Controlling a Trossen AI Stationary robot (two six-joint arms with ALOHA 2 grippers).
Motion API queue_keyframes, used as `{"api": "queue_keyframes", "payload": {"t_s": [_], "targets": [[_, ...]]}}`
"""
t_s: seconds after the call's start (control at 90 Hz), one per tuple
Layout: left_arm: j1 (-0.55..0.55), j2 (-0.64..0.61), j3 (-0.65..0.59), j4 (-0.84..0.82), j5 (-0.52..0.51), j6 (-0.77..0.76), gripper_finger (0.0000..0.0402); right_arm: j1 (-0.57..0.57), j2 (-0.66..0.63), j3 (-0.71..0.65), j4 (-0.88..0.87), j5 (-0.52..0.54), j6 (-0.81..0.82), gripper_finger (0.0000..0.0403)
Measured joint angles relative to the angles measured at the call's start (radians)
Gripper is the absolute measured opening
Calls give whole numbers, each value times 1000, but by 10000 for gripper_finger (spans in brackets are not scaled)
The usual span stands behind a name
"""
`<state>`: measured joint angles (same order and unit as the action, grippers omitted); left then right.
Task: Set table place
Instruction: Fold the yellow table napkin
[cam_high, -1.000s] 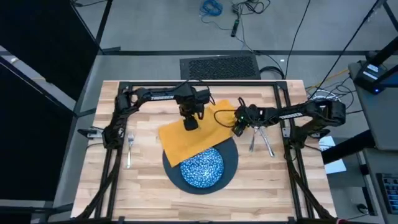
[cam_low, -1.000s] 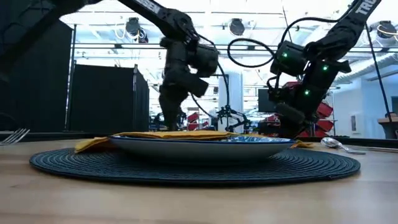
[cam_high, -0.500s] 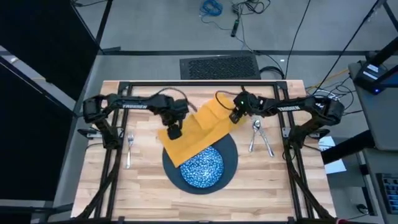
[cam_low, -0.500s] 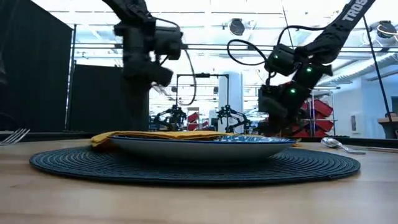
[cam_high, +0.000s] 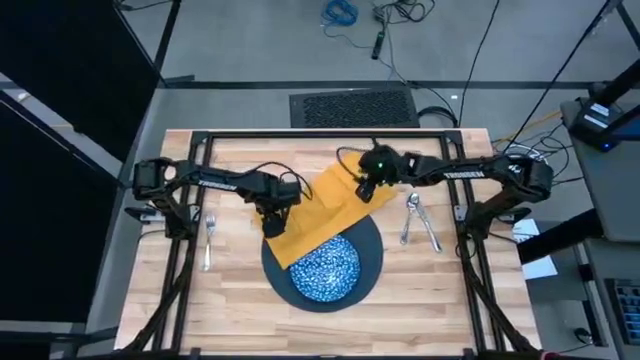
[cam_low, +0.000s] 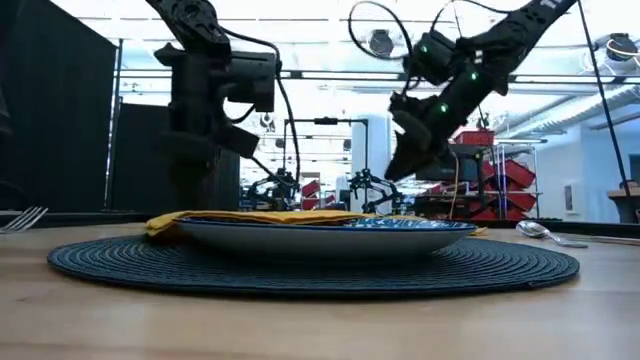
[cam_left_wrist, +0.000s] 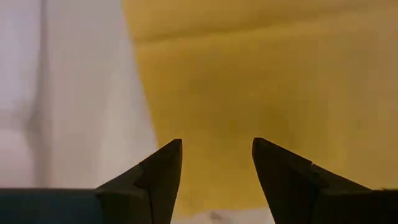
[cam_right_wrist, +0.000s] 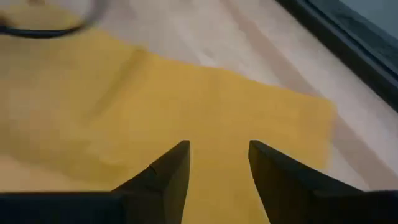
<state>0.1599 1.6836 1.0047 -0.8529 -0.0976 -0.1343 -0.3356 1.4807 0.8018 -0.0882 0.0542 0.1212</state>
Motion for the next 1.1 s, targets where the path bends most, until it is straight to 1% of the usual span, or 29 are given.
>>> {"api": "queue_keyframes", "payload": {"t_s": [0.1,0.133,0.222,0.378,0.433,0.544,0.744,0.944,1.1], "targets": [[-1,0,0,8,-19,1,184,80,10,7,17,-116,20,157],[1,0,0,8,-22,1,184,106,19,7,6,-135,24,157],[4,0,0,11,-35,1,184,151,36,5,-35,-131,49,157],[4,0,1,16,-52,9,184,160,55,5,-131,-74,123,157],[4,0,1,14,-55,10,184,154,61,5,-160,-47,135,157],[4,0,1,15,-64,11,184,119,88,4,-200,-25,143,157],[4,0,1,15,-64,9,184,44,181,4,-166,-32,121,157],[1,0,1,16,-65,1,184,-13,264,10,-48,-26,75,157],[1,0,1,16,-64,-8,184,-42,274,8,58,-35,47,157]]}}
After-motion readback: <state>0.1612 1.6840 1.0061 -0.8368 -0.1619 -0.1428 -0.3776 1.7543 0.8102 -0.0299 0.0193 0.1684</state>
